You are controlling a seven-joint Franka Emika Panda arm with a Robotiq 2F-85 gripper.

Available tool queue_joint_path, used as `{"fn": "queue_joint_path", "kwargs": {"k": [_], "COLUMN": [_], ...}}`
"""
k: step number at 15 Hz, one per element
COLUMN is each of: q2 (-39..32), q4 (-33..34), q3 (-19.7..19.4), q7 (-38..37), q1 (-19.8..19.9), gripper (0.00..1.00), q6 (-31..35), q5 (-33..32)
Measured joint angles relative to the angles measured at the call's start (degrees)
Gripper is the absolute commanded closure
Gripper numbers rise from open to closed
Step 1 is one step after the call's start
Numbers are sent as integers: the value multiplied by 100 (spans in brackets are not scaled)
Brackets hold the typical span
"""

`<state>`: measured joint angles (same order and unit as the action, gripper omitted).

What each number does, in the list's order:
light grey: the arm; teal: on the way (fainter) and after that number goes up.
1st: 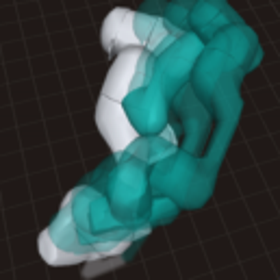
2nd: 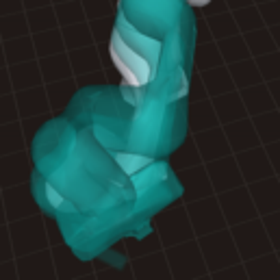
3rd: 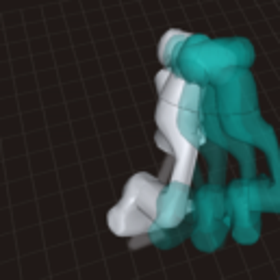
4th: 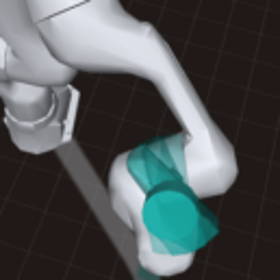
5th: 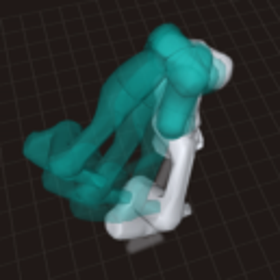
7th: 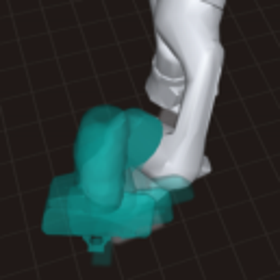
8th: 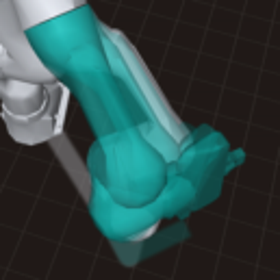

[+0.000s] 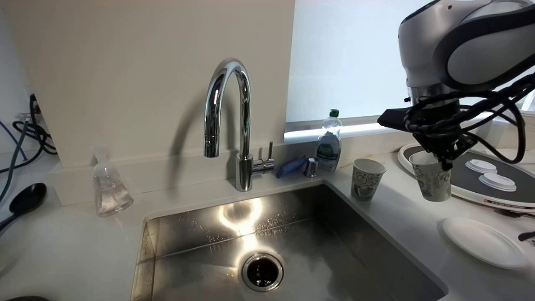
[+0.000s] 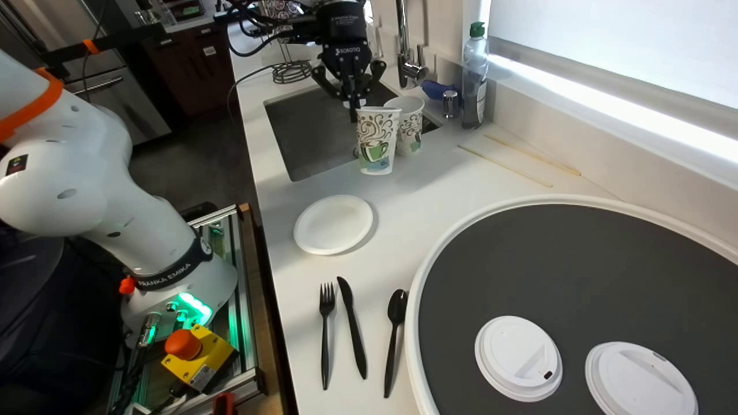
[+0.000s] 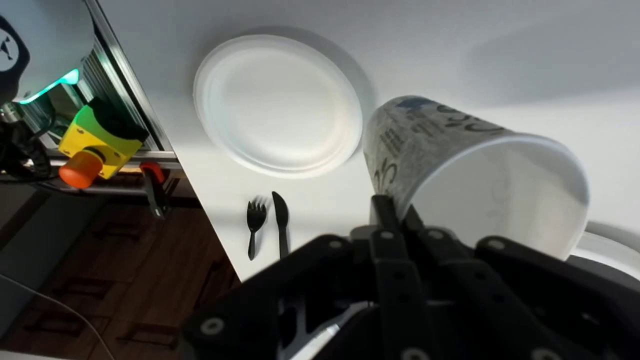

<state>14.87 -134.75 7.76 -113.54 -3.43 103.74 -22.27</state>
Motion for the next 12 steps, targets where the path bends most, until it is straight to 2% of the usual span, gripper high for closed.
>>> {"fn": "queue_joint_path", "kwargs": {"k": [6,12], "q2": [130,261], "q4": [-312,-621], "q3": [-84,-89], "q7": [-348,-806], "q1": [94,188], "gripper": [99,99], "q6": [438,935], "q5": [408,527]}}
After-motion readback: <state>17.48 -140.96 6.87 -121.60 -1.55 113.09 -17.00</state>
